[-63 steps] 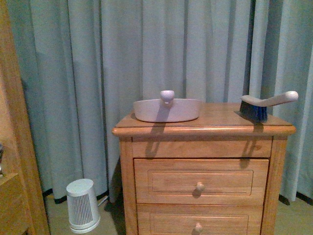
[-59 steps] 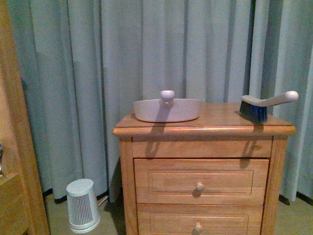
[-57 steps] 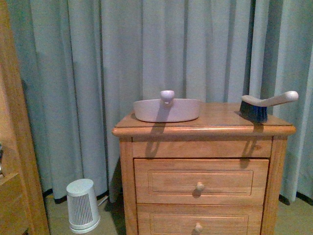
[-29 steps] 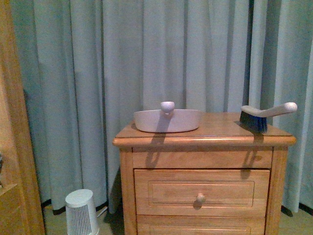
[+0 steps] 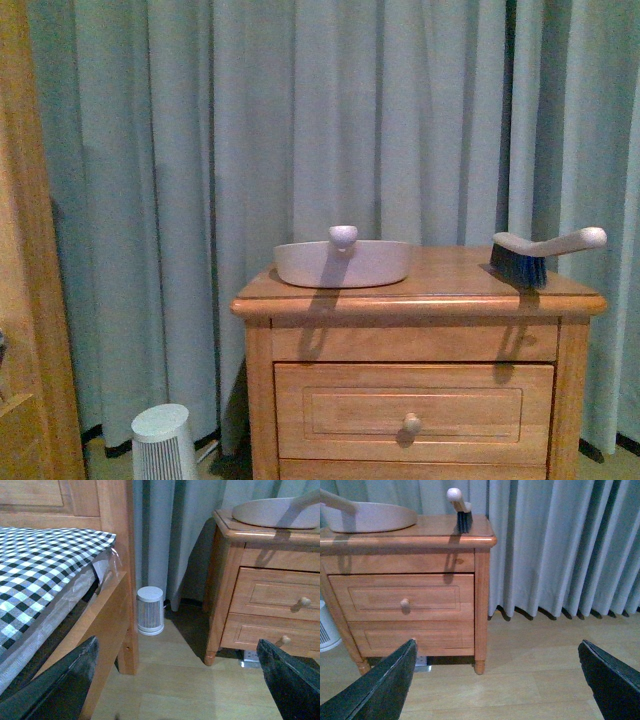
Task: Clean up trash
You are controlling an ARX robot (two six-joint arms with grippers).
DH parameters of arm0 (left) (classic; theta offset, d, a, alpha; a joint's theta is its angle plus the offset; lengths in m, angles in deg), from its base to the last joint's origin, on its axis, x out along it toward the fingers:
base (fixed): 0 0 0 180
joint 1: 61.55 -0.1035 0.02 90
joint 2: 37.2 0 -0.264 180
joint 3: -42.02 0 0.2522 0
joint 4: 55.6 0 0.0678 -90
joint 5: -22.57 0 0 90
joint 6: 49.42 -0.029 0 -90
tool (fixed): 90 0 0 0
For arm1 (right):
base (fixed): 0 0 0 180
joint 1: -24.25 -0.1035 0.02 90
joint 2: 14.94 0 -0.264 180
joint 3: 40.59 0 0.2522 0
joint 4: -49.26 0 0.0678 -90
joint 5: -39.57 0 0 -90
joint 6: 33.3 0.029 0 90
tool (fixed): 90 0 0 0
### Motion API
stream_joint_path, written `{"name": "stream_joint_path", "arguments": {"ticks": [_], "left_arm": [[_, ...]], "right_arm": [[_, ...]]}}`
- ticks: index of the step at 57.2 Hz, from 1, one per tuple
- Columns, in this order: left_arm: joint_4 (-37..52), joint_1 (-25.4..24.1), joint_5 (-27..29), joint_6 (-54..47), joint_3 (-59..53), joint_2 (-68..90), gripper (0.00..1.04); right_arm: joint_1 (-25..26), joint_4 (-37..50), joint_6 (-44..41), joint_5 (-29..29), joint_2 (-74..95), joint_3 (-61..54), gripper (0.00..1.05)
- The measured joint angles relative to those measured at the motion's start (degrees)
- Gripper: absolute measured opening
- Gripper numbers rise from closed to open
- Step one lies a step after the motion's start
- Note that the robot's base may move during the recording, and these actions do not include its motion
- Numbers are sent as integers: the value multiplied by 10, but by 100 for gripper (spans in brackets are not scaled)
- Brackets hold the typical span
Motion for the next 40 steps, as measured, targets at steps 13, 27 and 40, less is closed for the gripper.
{"name": "stream_joint_path", "arguments": {"ticks": [13, 27, 40], "left_arm": [[0, 0, 0, 0, 0, 0, 97], [0, 0, 0, 0, 0, 0, 97], [0, 0, 0, 0, 0, 0, 97]], "right_arm": [[0, 0, 0, 0, 0, 0, 97], [0, 0, 0, 0, 0, 0, 97], [0, 0, 0, 0, 0, 0, 97]]}}
